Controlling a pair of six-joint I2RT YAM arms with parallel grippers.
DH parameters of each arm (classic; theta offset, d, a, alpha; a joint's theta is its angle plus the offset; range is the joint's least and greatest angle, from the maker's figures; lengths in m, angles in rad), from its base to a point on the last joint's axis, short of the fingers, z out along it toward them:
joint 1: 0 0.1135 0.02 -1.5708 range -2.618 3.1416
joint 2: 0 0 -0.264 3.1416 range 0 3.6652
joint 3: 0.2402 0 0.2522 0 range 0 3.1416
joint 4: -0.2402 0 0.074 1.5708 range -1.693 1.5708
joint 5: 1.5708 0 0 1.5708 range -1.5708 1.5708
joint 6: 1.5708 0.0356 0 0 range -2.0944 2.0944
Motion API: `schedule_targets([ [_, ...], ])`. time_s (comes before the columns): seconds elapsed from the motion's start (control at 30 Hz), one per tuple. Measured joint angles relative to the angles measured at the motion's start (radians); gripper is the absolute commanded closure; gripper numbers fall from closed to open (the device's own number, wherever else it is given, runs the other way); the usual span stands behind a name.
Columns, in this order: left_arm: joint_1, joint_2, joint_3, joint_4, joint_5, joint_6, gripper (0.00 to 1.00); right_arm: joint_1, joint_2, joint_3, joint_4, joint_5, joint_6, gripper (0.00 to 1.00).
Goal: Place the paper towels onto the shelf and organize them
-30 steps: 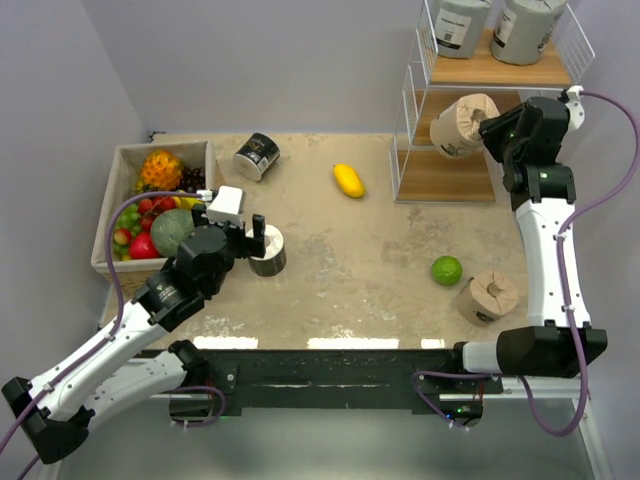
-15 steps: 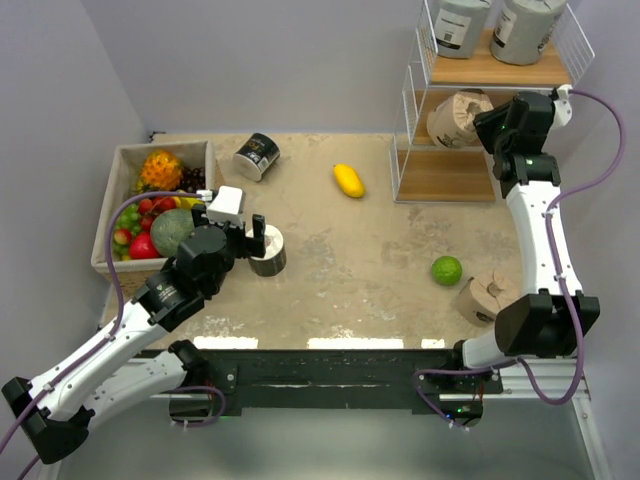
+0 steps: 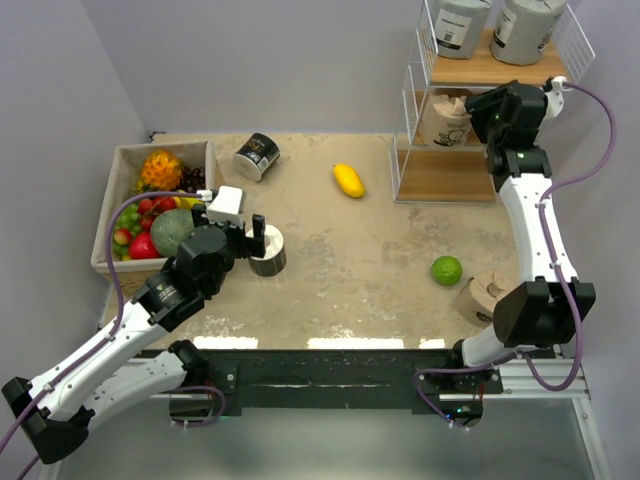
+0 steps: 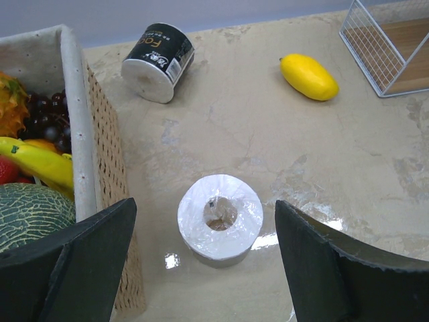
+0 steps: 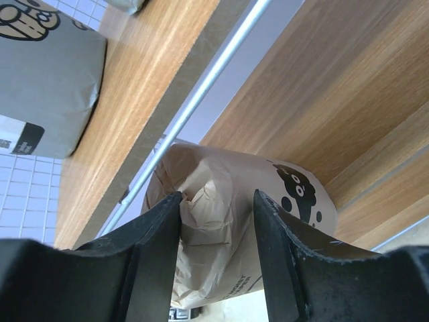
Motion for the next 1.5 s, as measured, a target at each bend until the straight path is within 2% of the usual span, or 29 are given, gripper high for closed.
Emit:
schedule_targets([
  [0.13,0.0,0.0,0.0,0.0,0.0,0.0,0.1,0.0,-0.006,0.0,0.001,0.001,0.003,0.48],
  [0.3,0.0,0.0,0.0,0.0,0.0,0.0,0.1,0.0,-0.023,0.0,-0.004,0.003,0.003,0.4],
  [0.43,0.0,0.0,0.0,0.0,0.0,0.0,0.1,0.0,-0.034,0.007,-0.018,0.005,-0.006,0.4],
  [0.5,0.0,0.0,0.0,0.0,-0.001,0.0,0.1,0.0,-0.034,0.023,-0.038,0.005,-0.01,0.44],
  [0.57,0.0,0.0,0.0,0.0,-0.001,0.0,0.1,0.0,-0.034,0.045,-0.067,0.006,-0.019,0.53],
  [0.77,0.0,0.0,0.0,0.0,-0.001,0.0,0.1,0.0,-0.083,0.023,-0.12,0.013,-0.033,0.65],
  [0.9,0.0,0.0,0.0,0.0,-0.001,0.0,0.1,0.0,-0.19,-0.104,-0.123,0.012,-0.035,0.66],
  [1.03,0.0,0.0,0.0,0.0,-0.001,0.0,0.1,0.0,-0.228,-0.18,-0.098,0.002,-0.035,0.66],
  [1.2,0.0,0.0,0.0,0.0,-0.001,0.0,0.1,0.0,-0.206,-0.249,-0.032,-0.037,-0.031,0.66],
  [1.5,0.0,0.003,0.0,0.0,-0.002,0.0,0.1,0.0,-0.116,-0.253,0.148,-0.132,-0.012,0.66],
])
